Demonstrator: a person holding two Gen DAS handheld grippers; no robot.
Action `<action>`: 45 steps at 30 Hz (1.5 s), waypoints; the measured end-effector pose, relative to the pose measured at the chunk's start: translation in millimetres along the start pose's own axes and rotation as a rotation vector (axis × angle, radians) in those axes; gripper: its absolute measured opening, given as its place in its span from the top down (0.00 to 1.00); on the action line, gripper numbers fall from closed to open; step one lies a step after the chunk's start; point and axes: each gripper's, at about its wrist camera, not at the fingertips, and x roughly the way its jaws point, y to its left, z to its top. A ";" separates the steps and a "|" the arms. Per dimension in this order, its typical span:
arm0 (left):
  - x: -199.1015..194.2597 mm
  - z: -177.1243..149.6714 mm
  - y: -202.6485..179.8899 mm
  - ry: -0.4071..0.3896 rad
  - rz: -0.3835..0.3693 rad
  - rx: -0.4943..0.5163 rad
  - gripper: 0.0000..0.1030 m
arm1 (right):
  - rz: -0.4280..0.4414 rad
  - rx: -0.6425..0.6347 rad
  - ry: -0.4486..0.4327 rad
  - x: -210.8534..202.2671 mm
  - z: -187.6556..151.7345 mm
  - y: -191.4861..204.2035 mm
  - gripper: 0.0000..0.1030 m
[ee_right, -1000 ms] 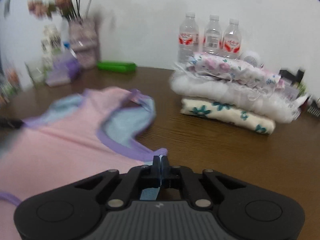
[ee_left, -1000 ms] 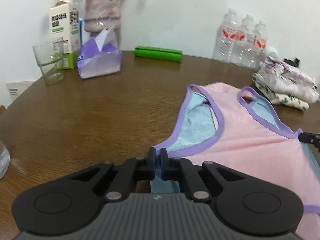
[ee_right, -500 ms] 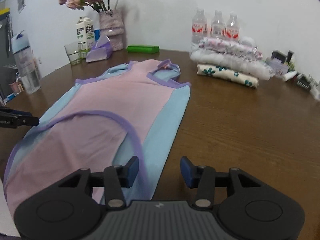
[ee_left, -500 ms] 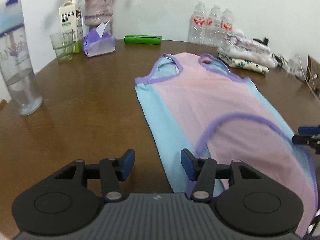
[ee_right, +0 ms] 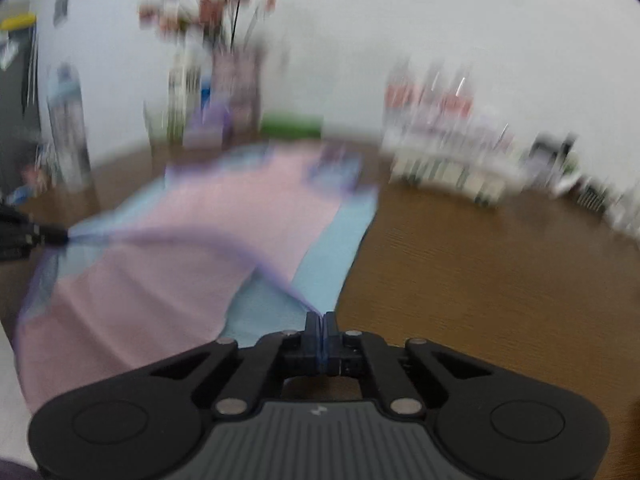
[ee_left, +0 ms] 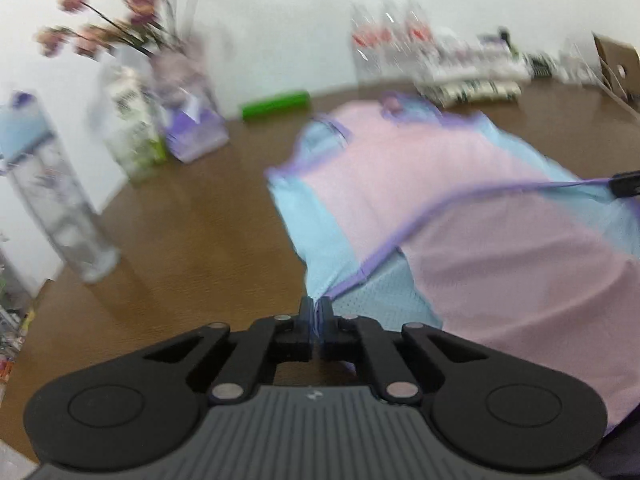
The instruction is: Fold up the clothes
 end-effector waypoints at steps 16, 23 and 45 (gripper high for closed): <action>0.6 -17.4 8.4 0.058 -0.040 -0.085 0.91 | 0.034 -0.024 0.094 1.9 -17.4 8.5 1.00; -3.4 -5.4 -15.6 0.128 -0.340 -0.274 0.81 | -0.273 -0.116 0.145 39.7 2.6 -49.5 1.00; -2.2 40.9 -152.8 -0.016 -0.380 0.204 0.59 | -0.220 0.043 0.125 31.3 3.5 -146.8 0.61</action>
